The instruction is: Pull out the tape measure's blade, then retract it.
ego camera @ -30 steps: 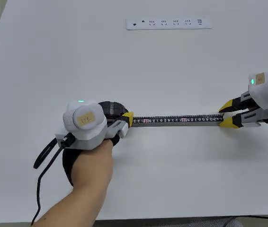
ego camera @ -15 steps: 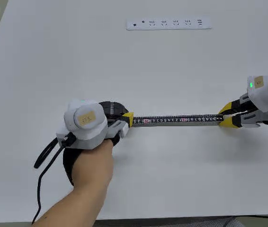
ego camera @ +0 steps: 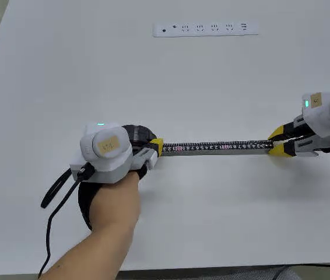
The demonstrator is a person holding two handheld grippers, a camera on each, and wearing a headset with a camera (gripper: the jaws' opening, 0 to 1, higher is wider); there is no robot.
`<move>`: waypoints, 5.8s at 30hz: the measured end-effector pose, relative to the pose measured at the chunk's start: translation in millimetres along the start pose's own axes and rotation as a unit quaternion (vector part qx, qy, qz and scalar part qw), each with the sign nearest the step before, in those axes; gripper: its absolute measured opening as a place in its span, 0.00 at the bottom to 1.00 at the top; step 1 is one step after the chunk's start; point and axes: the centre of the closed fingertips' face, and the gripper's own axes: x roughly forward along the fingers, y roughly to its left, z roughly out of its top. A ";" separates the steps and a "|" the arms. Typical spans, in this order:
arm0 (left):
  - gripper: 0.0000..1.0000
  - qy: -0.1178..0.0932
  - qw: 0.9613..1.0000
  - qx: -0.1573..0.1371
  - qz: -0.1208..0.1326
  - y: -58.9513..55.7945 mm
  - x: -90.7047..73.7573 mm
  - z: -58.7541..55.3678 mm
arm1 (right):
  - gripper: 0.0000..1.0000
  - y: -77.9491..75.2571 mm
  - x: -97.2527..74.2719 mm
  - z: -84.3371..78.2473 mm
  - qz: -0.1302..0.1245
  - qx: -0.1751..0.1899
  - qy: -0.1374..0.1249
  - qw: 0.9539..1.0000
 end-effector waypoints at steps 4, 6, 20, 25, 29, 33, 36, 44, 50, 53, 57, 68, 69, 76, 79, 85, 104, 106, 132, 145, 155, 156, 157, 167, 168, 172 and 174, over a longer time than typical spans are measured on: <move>0.60 0.003 1.000 0.000 -0.001 0.4 1.0 -0.2 | 0.10 -0.2 -0.1 -0.1 0.001 -0.002 0.001 1.000; 0.59 0.003 1.000 -0.002 -0.002 0.4 0.9 -0.8 | 0.10 1.2 0.5 1.5 0.005 0.001 -0.003 1.000; 0.58 0.006 1.000 -0.010 -0.009 0.5 0.1 -1.8 | 0.09 0.8 3.5 12.0 0.005 -0.007 -0.009 1.000; 0.58 0.005 1.000 -0.013 -0.012 0.5 -0.9 -1.8 | 0.09 3.1 10.2 23.0 0.010 -0.012 -0.015 1.000; 0.58 0.006 1.000 -0.015 -0.013 -0.1 -0.9 -1.8 | 0.09 3.6 14.7 30.8 0.013 -0.012 -0.022 1.000; 0.58 0.006 1.000 -0.020 -0.014 -0.4 -1.7 -1.5 | 0.09 2.2 18.6 38.8 0.015 -0.012 -0.027 0.999; 0.58 0.007 1.000 -0.021 -0.015 -0.6 -1.9 -1.3 | 0.09 3.3 20.5 45.7 0.017 -0.013 -0.034 0.999; 0.58 0.007 0.999 -0.025 -0.018 -0.7 -2.1 -1.2 | 0.09 6.4 30.2 62.5 0.026 -0.017 -0.043 0.999; 0.58 0.007 0.999 -0.028 -0.020 -1.5 -2.1 -0.9 | 0.09 7.3 35.0 74.3 0.027 -0.012 -0.058 0.998; 0.58 0.007 0.999 -0.030 -0.020 -1.8 -2.1 -0.9 | 0.09 9.3 38.6 80.9 0.029 -0.014 -0.063 0.998; 0.58 0.008 0.999 -0.031 -0.021 -1.9 -2.0 -0.8 | 0.09 11.1 44.5 87.4 0.034 -0.015 -0.067 0.997; 0.58 0.007 0.999 -0.035 -0.025 -1.4 -2.0 0.5 | 0.09 17.3 59.4 109.2 0.040 -0.013 -0.082 0.996; 0.58 0.007 0.999 -0.034 -0.025 -1.3 -2.0 0.5 | 0.09 17.1 60.0 111.1 0.040 -0.012 -0.084 0.996; 0.58 0.007 0.999 -0.040 -0.029 -0.2 -2.7 0.3 | 0.09 20.5 69.4 126.6 0.043 -0.008 -0.096 0.994; 0.58 0.008 0.999 -0.039 -0.030 0.1 -2.9 0.1 | 0.09 20.9 73.5 130.4 0.045 0.000 -0.102 0.994; 0.58 0.006 0.999 -0.041 -0.033 1.0 -2.9 -0.5 | 0.09 23.9 79.4 141.7 0.050 0.005 -0.113 0.992; 0.58 0.004 0.998 -0.051 -0.043 3.1 -3.1 -0.6 | 0.09 38.2 106.3 189.8 0.063 0.007 -0.144 0.988; 0.58 0.004 0.998 -0.052 -0.044 3.1 -2.8 -0.6 | 0.09 38.9 108.0 192.4 0.064 0.009 -0.146 0.987; 0.61 0.000 0.998 -0.041 -0.053 -0.2 -3.5 -1.2 | 0.13 43.8 110.8 197.7 0.065 0.020 -0.149 0.986; 0.62 0.005 0.997 -0.058 -0.060 -0.7 -6.1 -4.5 | 0.19 44.1 106.3 197.0 0.059 0.032 -0.151 0.986; 0.64 -0.003 0.997 -0.046 -0.062 2.0 -10.7 -1.9 | 0.20 41.6 101.2 198.2 0.054 0.052 -0.167 0.983; 0.64 -0.001 0.997 -0.046 -0.065 1.5 -10.7 -2.6 | 0.20 42.3 100.8 198.3 0.055 0.054 -0.168 0.983; 0.64 0.000 0.997 -0.048 -0.066 0.8 -11.6 -3.8 | 0.20 42.7 100.2 198.1 0.055 0.055 -0.168 0.983; 0.65 -0.008 0.996 -0.037 -0.082 -0.5 -21.6 -3.8 | 0.25 41.6 88.8 188.7 0.035 0.071 -0.175 0.981; 0.65 -0.008 0.996 -0.032 -0.083 -0.7 -22.8 -3.5 | 0.25 42.4 87.7 187.4 0.033 0.073 -0.175 0.981; 0.65 -0.013 0.995 -0.013 -0.095 0.3 -29.8 -1.7 | 0.28 44.5 79.5 181.2 0.018 0.085 -0.181 0.980; 0.66 -0.016 0.995 -0.008 -0.096 3.6 -32.6 -1.4 | 0.29 46.3 75.9 179.7 0.014 0.090 -0.186 0.978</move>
